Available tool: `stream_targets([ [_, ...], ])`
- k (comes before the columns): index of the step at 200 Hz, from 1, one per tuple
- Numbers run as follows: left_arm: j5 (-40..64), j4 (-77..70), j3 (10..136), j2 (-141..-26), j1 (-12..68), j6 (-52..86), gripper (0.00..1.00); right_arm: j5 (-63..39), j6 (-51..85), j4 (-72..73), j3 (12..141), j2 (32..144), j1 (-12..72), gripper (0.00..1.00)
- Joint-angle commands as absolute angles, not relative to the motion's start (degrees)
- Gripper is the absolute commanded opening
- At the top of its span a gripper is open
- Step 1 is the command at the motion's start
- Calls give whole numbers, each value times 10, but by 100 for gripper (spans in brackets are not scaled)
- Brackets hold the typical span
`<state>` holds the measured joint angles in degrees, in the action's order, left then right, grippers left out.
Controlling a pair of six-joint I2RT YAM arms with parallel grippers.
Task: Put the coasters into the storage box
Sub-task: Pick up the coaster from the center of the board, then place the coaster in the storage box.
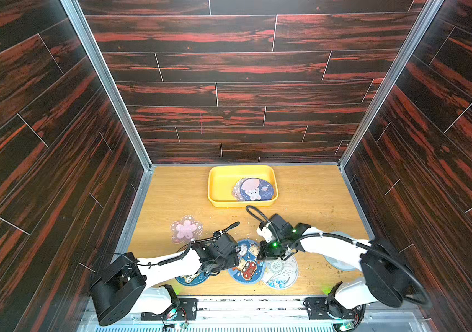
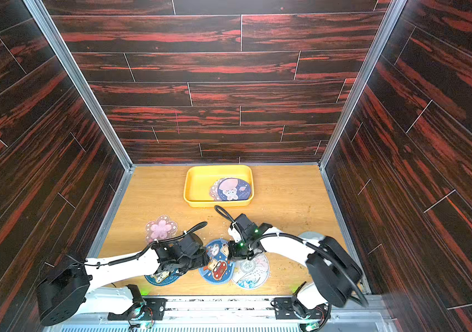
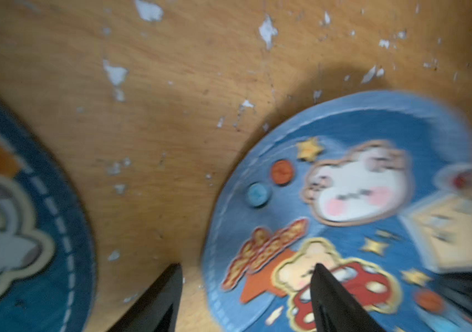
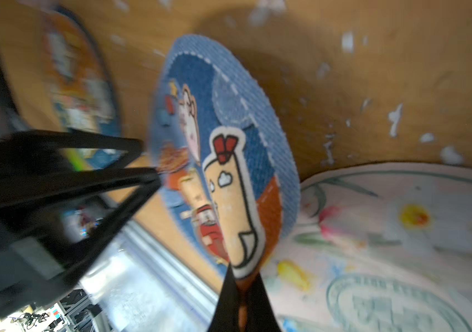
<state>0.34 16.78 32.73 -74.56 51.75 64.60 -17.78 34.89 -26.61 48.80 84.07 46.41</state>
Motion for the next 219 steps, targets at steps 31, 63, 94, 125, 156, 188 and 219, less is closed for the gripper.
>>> stream_targets([
  [31,-21,200,347,-705,500,650,78,-188,312,-356,597,795,436,0],
  [63,-11,200,355,-702,483,636,80,-182,292,-389,679,811,406,0],
  [94,-3,197,358,-703,471,624,81,-176,264,-404,761,853,373,0],
  [125,-5,193,352,-690,467,620,82,-183,242,-401,854,915,340,0],
  [156,0,199,352,-679,463,616,82,-195,228,-403,970,996,315,0],
  [188,3,206,346,-665,457,616,83,-218,214,-406,1084,1086,302,0],
  [219,7,214,343,-657,451,616,83,-235,218,-406,1189,1171,296,0],
])
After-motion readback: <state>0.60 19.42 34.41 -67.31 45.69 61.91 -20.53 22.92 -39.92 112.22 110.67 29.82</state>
